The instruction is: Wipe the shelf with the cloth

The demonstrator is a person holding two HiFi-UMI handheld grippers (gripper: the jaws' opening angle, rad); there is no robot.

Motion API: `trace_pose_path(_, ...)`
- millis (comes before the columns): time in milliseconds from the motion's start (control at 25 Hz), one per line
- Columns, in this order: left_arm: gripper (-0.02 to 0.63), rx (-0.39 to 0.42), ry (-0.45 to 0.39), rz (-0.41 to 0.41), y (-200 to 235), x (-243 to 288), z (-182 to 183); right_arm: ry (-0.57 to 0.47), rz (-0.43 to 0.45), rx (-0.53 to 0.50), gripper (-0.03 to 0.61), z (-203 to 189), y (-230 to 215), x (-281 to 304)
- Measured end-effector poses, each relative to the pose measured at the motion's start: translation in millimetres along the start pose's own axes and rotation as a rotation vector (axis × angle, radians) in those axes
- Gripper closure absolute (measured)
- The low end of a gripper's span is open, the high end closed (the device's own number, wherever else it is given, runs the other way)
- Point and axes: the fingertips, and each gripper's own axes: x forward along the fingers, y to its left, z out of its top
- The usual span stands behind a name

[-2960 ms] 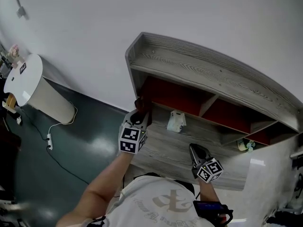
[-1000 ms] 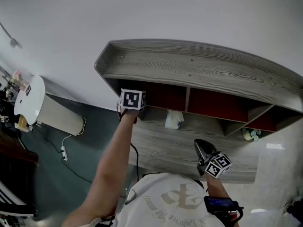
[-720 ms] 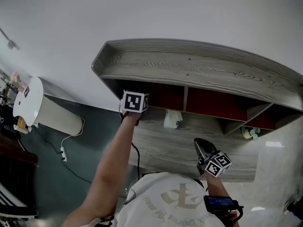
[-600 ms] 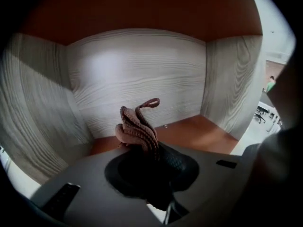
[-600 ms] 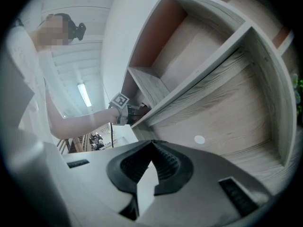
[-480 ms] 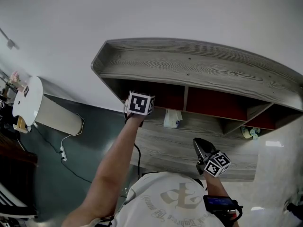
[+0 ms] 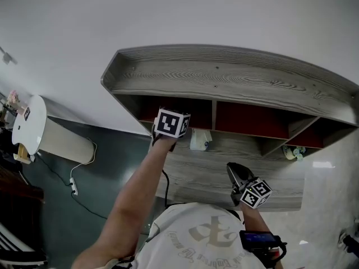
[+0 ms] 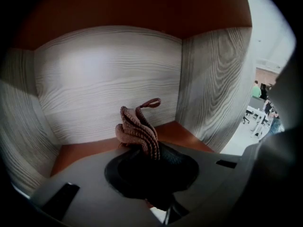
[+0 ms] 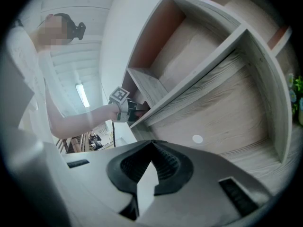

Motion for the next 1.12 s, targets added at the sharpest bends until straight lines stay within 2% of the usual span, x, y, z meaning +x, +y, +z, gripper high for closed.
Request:
trace_pose_path(600, 0.552, 0.046, -0.004, -0.143, -54, 13, 13, -0.019, -0.054, 0.006, 0.574, 0, -5, -14)
trace_pose_path(880, 0.552, 0.063, -0.012, -0.209, -75, 6, 7, -0.024, -0.069, -0.001, 0.574, 0, -3, -14)
trace_pose_path(1120, 0.552, 0.093, -0.03, -0.235, -90, -5, -2, -0.018, -0.083, -0.008, 0.574, -2, 2, -10)
